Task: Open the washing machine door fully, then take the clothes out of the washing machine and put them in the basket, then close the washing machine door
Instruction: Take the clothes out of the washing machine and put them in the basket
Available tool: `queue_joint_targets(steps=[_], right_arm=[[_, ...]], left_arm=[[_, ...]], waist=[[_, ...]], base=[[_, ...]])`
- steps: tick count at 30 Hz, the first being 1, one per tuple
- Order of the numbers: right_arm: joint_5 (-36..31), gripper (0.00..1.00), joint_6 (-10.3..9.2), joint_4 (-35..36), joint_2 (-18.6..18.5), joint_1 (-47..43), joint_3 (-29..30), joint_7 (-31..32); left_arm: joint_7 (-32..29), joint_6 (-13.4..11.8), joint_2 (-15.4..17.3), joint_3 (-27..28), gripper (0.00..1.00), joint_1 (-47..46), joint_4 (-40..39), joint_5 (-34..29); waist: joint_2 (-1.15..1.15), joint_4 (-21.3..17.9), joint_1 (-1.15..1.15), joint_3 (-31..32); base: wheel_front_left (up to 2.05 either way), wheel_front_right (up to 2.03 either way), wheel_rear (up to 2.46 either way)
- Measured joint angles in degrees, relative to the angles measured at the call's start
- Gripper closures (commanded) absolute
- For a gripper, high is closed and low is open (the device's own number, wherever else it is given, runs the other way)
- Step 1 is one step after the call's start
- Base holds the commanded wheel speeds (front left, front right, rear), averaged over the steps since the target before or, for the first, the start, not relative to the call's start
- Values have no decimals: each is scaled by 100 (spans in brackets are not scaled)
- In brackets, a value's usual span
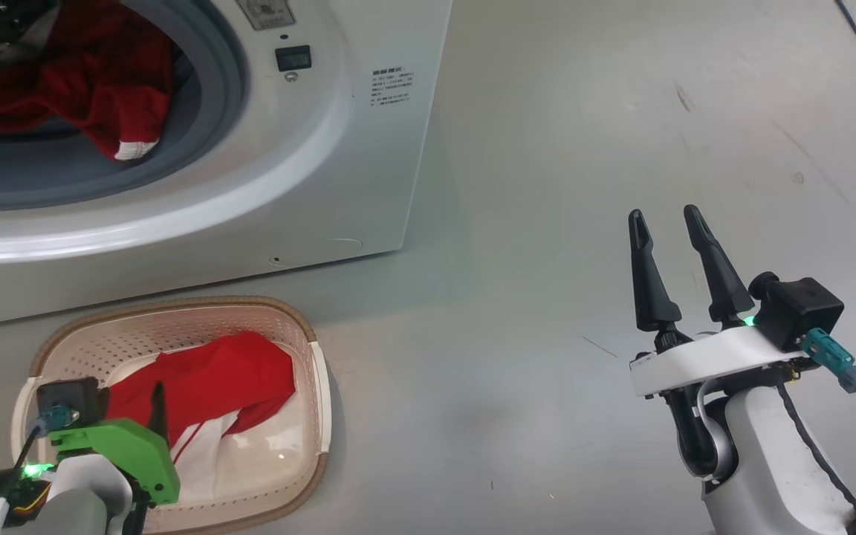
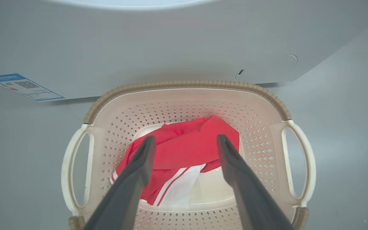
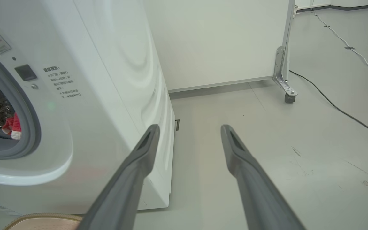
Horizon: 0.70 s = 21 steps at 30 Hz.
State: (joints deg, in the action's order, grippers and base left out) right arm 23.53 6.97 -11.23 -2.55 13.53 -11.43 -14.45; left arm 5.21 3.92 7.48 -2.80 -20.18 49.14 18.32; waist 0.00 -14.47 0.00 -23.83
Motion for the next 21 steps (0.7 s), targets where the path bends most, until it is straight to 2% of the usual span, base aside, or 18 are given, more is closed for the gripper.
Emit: queue_joint_targets(steps=[10, 21], right_arm=[[-44, 0, 0, -108, -2, -175, 172, 0], [-107, 0, 0, -167, -9, -497, 308, 0]], left_arm=[[758, 99, -143, -66, 0, -67, -231, 8], [905, 165, -261, -59, 0, -75, -747, 12]], waist=[[0, 296, 0, 561], [0, 639, 0, 1220]], base=[[0, 0, 0], [0, 0, 0]])
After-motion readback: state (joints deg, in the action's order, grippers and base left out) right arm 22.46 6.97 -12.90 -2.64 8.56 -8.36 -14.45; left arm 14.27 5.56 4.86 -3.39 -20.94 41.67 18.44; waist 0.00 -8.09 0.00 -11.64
